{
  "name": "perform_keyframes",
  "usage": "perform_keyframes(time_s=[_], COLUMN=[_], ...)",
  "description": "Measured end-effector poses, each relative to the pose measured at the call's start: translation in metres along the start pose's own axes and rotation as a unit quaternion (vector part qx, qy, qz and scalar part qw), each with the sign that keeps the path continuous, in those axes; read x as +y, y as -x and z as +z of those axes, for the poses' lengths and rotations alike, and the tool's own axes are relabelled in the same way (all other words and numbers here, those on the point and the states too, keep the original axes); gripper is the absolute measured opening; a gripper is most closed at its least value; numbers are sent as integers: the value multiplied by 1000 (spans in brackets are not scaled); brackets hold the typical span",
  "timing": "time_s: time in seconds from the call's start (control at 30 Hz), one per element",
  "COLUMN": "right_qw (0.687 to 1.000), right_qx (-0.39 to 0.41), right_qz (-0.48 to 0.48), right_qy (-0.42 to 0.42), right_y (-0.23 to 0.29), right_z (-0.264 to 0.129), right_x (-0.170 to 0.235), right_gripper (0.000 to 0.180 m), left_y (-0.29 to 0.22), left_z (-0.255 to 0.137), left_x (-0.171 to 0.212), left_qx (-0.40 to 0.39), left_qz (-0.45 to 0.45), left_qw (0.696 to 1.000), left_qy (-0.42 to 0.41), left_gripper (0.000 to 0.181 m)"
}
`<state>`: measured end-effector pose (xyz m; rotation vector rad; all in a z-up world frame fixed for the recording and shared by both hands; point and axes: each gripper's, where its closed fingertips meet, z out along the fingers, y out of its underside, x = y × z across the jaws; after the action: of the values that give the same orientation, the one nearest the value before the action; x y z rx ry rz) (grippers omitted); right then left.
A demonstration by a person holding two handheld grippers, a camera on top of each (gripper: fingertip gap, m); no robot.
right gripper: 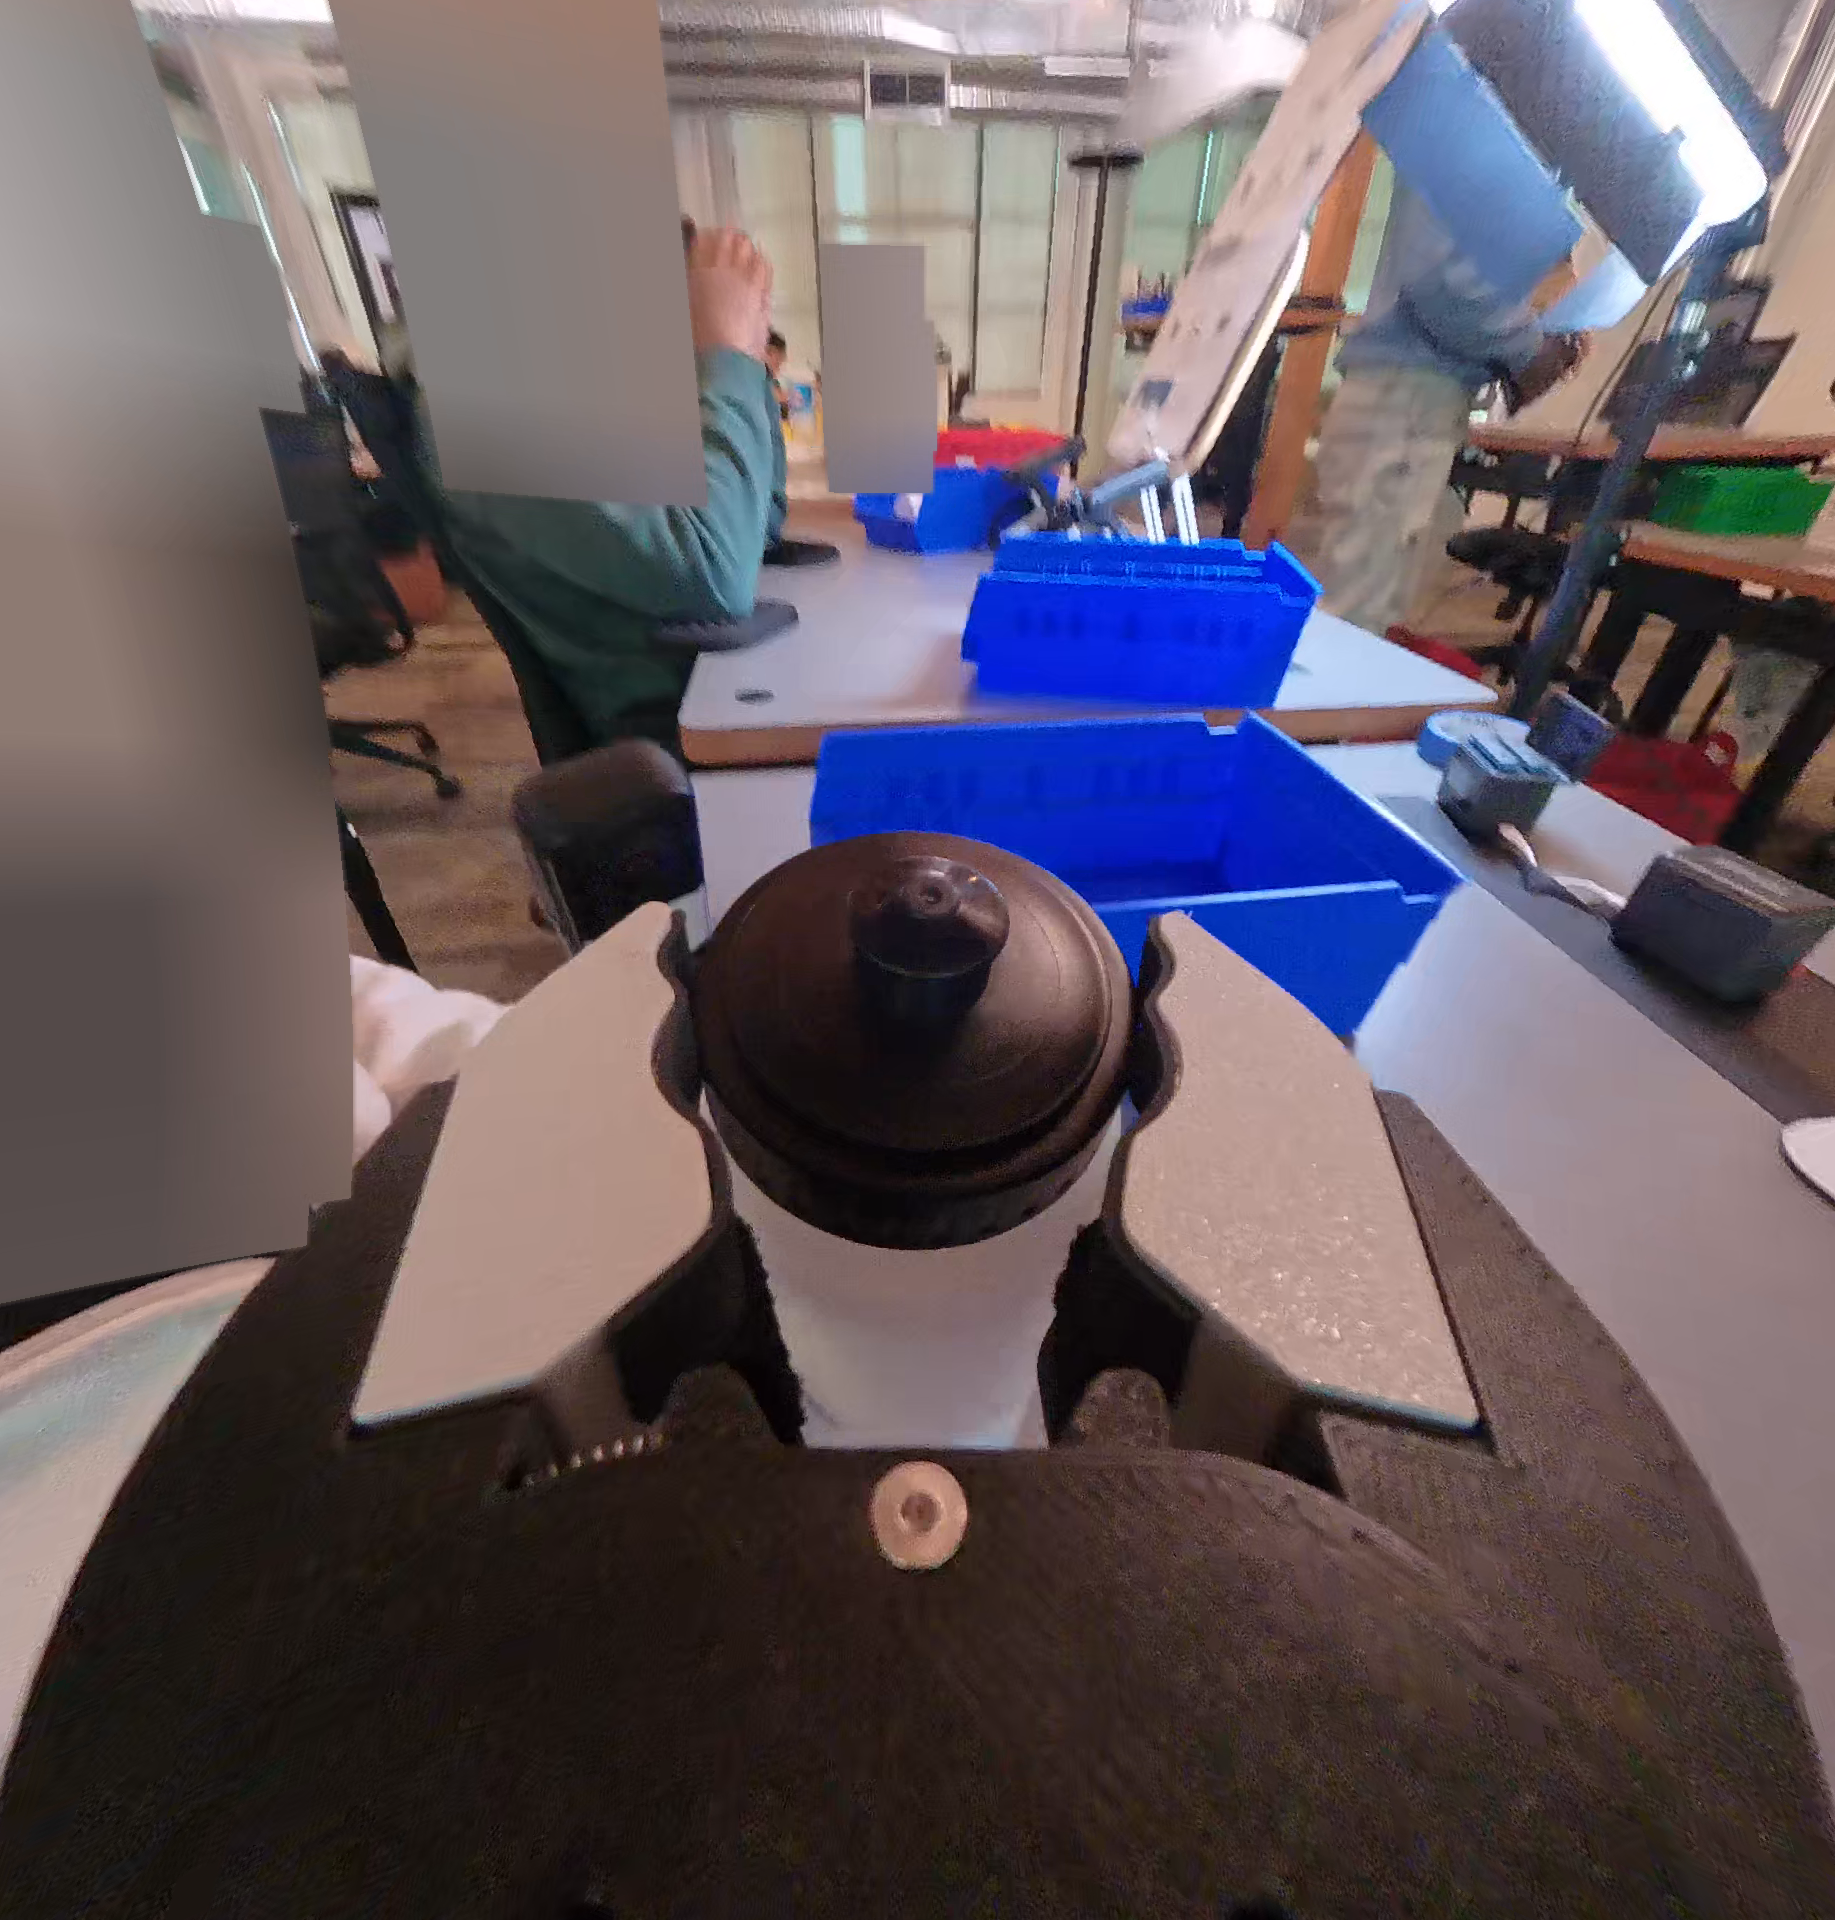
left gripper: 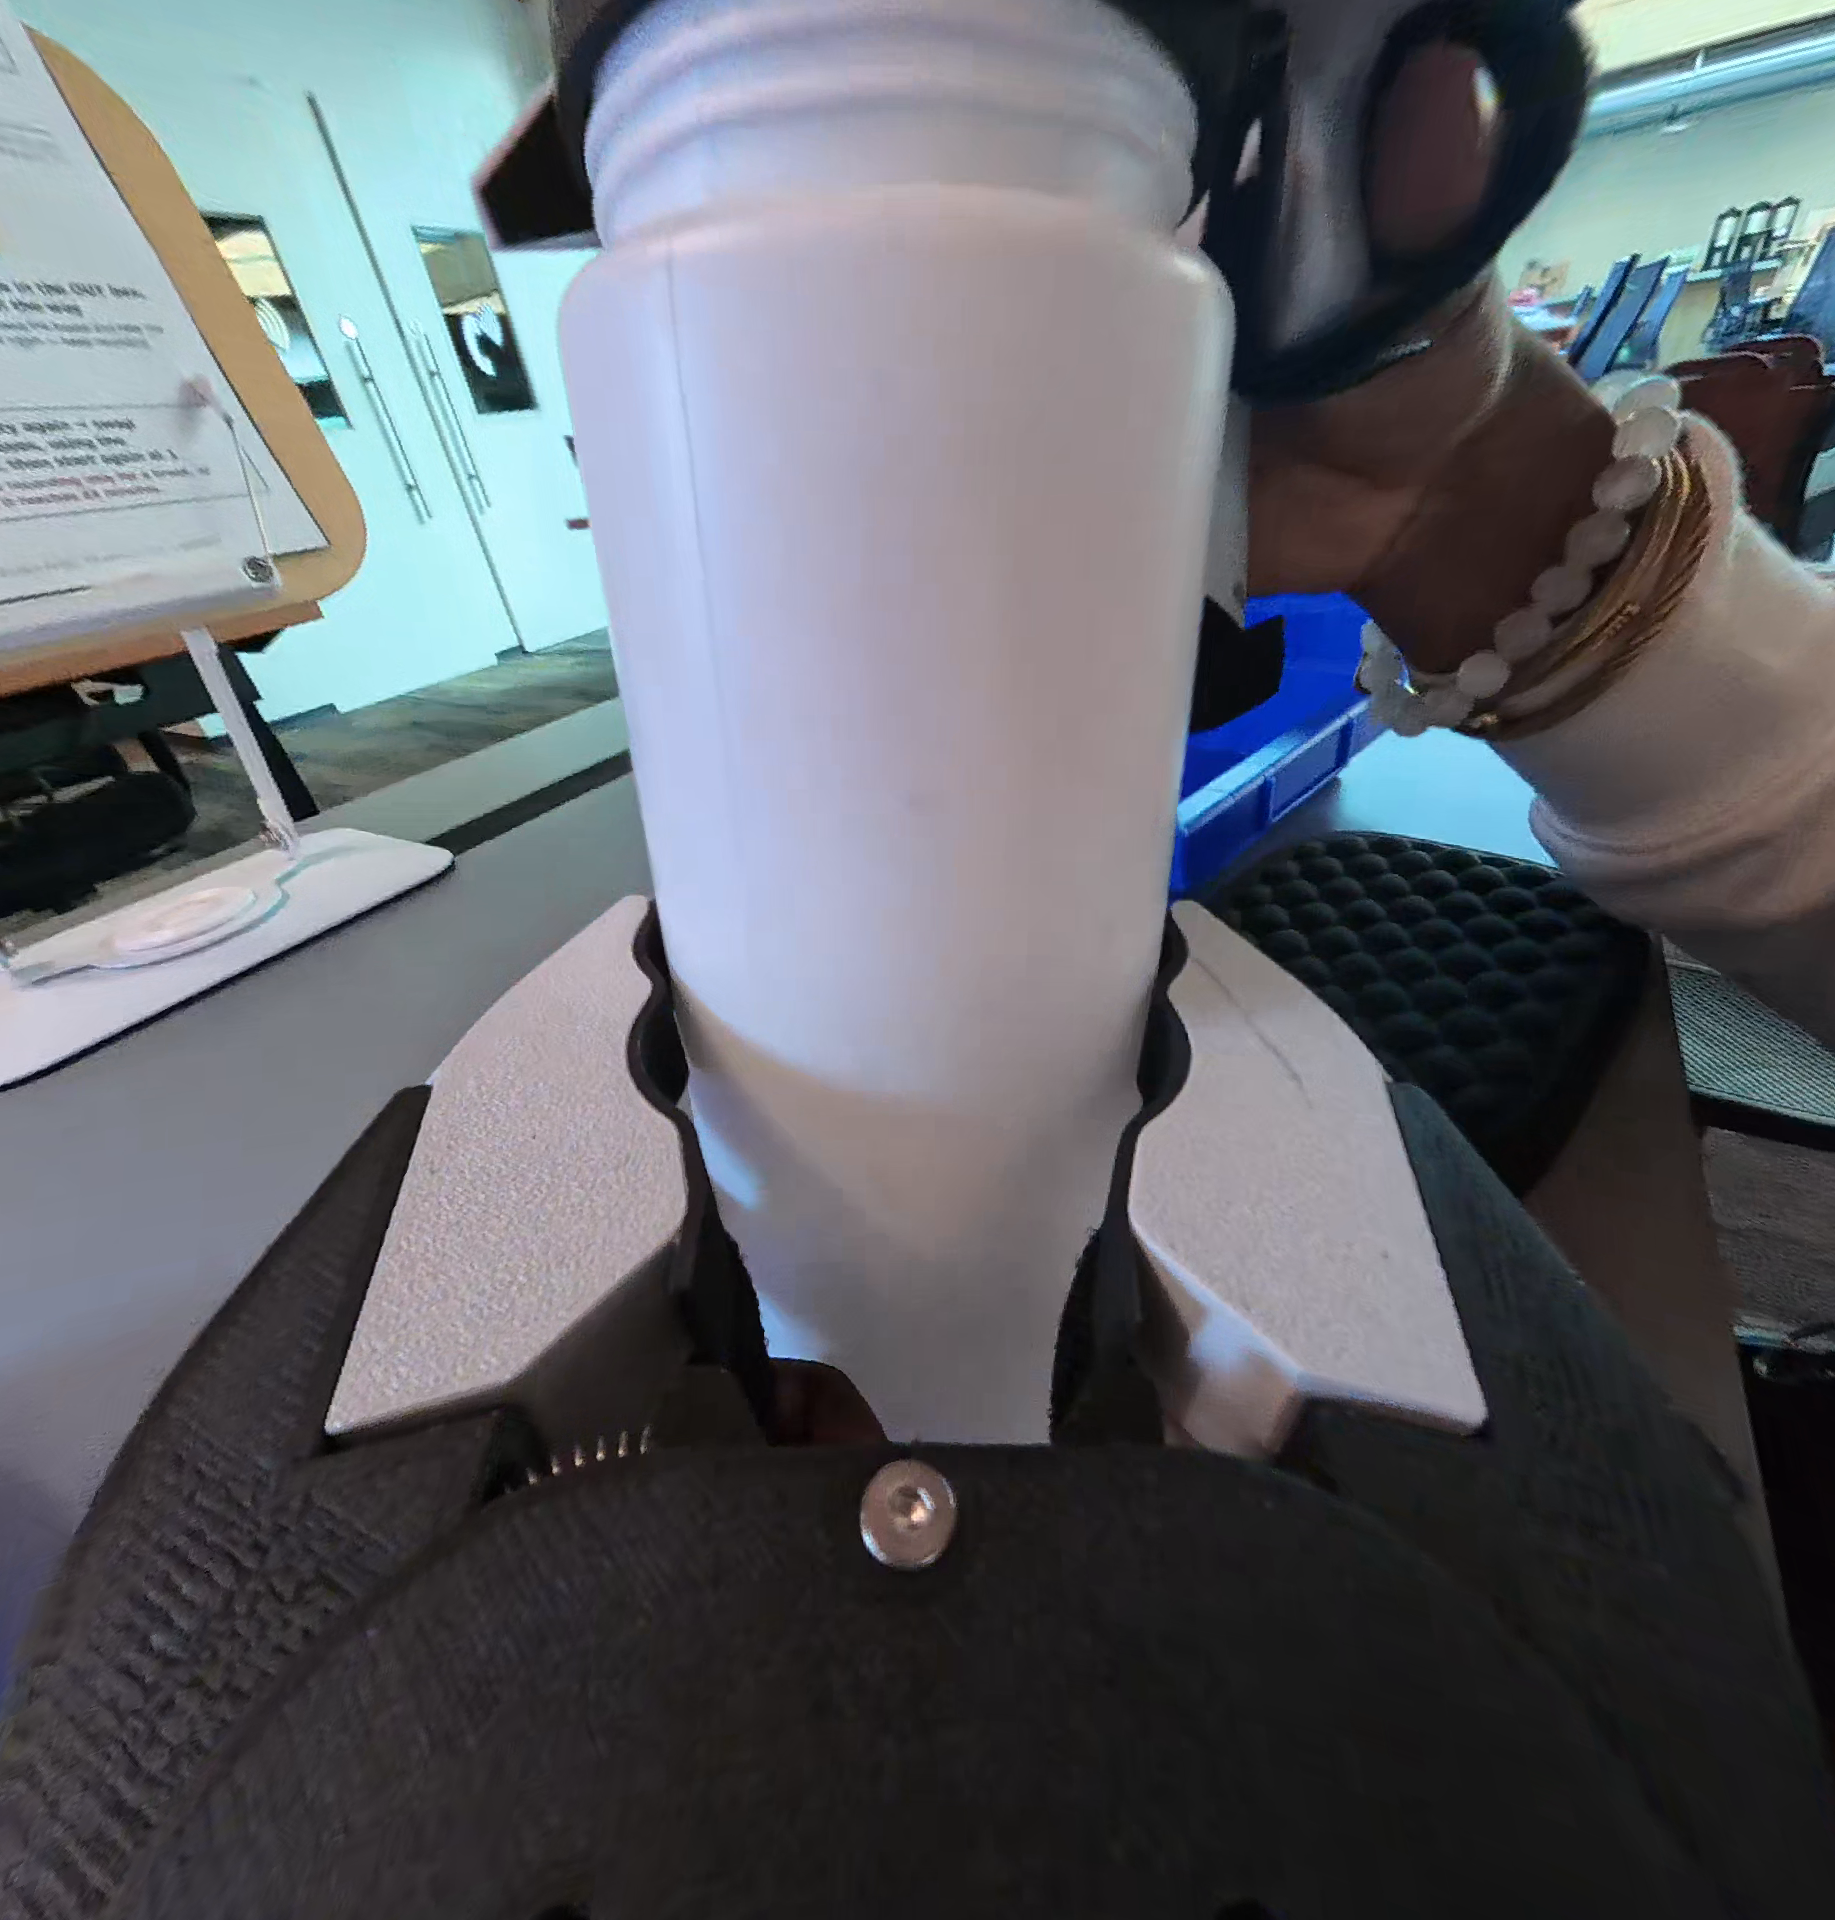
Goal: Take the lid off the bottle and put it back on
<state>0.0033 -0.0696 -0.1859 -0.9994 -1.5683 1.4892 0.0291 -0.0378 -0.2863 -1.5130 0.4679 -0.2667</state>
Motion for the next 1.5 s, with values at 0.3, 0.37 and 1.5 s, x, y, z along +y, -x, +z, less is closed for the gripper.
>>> perform_keyframes(time_s=[0.3, 0.37, 1.5], right_qw=[994, 982, 901], right_qx=[-19, 134, -7], right_qz=[-92, -132, -337], right_qy=[-48, 28, 272], right_y=[4, -45, 50], right_z=[-48, -77, -17], right_x=[-46, -36, 15], right_gripper=[81, 81, 62], left_y=[-14, -18, -17], left_z=[3, 3, -2], left_x=[3, 3, -4], left_qx=[78, 78, 59], left_qz=[-75, -56, -38], left_qw=[994, 995, 997], left_qy=[-2, -3, -23], left_gripper=[87, 87, 87])
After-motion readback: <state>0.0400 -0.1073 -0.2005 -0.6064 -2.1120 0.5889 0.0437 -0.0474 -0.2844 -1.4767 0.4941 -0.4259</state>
